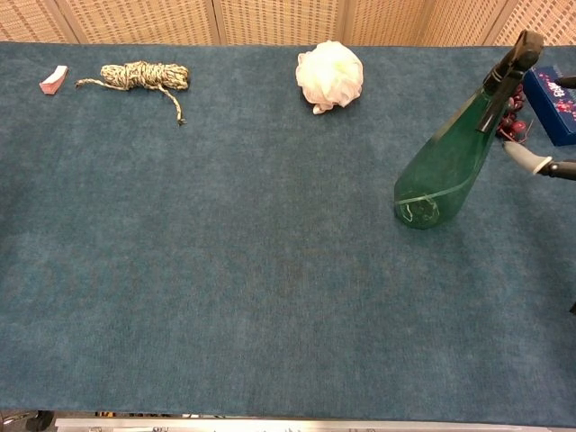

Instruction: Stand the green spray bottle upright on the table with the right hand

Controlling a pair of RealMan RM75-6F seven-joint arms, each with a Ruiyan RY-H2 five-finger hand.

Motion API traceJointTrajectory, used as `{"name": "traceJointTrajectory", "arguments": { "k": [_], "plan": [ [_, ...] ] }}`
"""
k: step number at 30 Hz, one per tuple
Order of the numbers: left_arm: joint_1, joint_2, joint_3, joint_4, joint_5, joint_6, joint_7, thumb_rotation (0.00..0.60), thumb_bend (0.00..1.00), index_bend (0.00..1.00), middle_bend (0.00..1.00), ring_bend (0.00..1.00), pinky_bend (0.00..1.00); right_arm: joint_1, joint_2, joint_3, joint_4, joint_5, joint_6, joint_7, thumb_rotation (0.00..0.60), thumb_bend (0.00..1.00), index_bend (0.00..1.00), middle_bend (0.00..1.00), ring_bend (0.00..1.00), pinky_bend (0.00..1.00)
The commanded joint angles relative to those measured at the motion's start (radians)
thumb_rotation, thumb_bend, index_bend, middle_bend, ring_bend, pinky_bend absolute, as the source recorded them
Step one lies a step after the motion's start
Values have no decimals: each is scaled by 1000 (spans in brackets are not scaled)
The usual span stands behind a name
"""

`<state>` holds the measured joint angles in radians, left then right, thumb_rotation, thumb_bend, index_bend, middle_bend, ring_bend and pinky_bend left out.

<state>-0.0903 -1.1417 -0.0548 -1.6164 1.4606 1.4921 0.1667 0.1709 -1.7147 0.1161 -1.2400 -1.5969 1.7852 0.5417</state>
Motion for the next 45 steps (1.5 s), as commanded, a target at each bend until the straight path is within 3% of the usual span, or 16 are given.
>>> {"name": "traceJointTrajectory", "arguments": {
  "k": [1, 11, 15, 26, 38, 45],
  "plan": [
    [0, 0, 0, 0, 0, 0, 0, 600, 0, 0, 0, 0, 0, -19, 17, 13, -29, 5, 24, -26, 600, 0, 75, 94, 14, 244],
    [0, 0, 0, 0, 0, 0, 0, 600, 0, 0, 0, 0, 0, -46, 85, 43, -110, 14, 48, -139, 600, 0, 45, 69, 0, 220],
    [0, 0, 0, 0, 0, 0, -1, 600, 0, 0, 0, 0, 0, -72, 225, 21, -299, 56, -25, -405, 600, 0, 33, 69, 0, 217],
    [0, 0, 0, 0, 0, 0, -1, 600, 0, 0, 0, 0, 0, -105, 495, -11, -629, 142, -131, -863, 600, 0, 0, 69, 0, 216],
    [0, -1, 0, 1, 1, 1, -1, 600, 0, 0, 0, 0, 0, -105, 652, -23, -786, 221, -199, -1135, 600, 0, 0, 69, 0, 216],
    [0, -1, 0, 1, 1, 1, -1, 600, 0, 0, 0, 0, 0, -110, 710, -34, -800, 308, -249, -1137, 600, 0, 0, 69, 0, 216]
  ]
}}
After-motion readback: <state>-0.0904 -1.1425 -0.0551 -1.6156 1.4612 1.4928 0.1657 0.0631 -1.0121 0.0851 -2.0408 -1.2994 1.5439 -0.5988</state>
